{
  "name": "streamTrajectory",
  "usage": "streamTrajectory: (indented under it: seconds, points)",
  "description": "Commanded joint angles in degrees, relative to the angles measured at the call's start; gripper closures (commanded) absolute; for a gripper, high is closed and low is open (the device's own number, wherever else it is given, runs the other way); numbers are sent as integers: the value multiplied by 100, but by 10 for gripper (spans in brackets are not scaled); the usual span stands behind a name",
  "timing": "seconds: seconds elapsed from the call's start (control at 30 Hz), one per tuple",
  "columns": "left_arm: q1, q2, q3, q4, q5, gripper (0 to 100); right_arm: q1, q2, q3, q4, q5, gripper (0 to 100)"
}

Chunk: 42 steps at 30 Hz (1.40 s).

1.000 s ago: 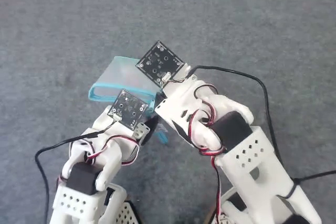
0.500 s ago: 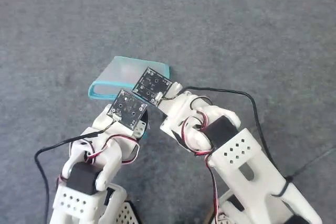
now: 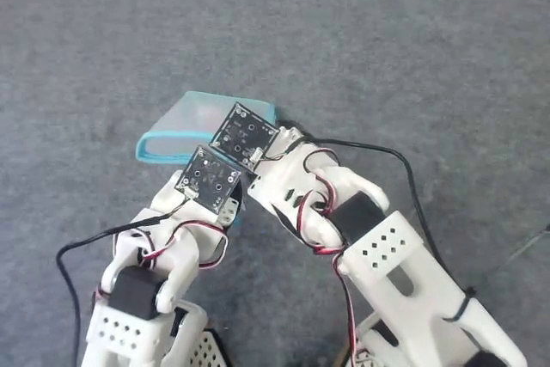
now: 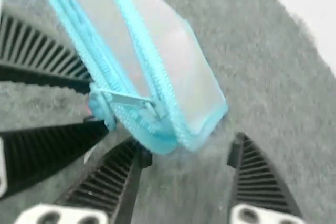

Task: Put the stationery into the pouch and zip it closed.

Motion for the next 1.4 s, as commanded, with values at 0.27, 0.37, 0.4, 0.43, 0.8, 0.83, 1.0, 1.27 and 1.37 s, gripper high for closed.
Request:
streamTrajectory:
  seconds: [0.27, 0.37, 0.4, 0.43, 0.8, 0.83, 1.0, 1.27, 1.37]
  points:
    - [9, 18, -92, -176, -62, 956, 470, 154, -62, 242, 132, 892]
    - [9, 18, -92, -176, -62, 956, 541, -92, -44, 514, 440, 833]
    - [9, 18, -92, -176, -62, 956, 523, -136, -35, 558, 484, 813]
    - [9, 18, -92, -176, -62, 956, 435, -180, -35, 567, 545, 796]
    - [9, 18, -92, -167, -53, 956, -110, -198, -62, 312, 932, 766]
    - [9, 18, -92, -167, -53, 956, -110, -198, -44, 268, 958, 768]
    - [9, 18, -84, -167, -53, 956, -119, -207, -44, 189, 993, 774]
    - [9, 18, -75, -167, -53, 956, -101, -198, -35, -215, 941, 983]
    - [9, 18, -75, -176, -53, 956, -66, -207, -35, -180, 765, 991]
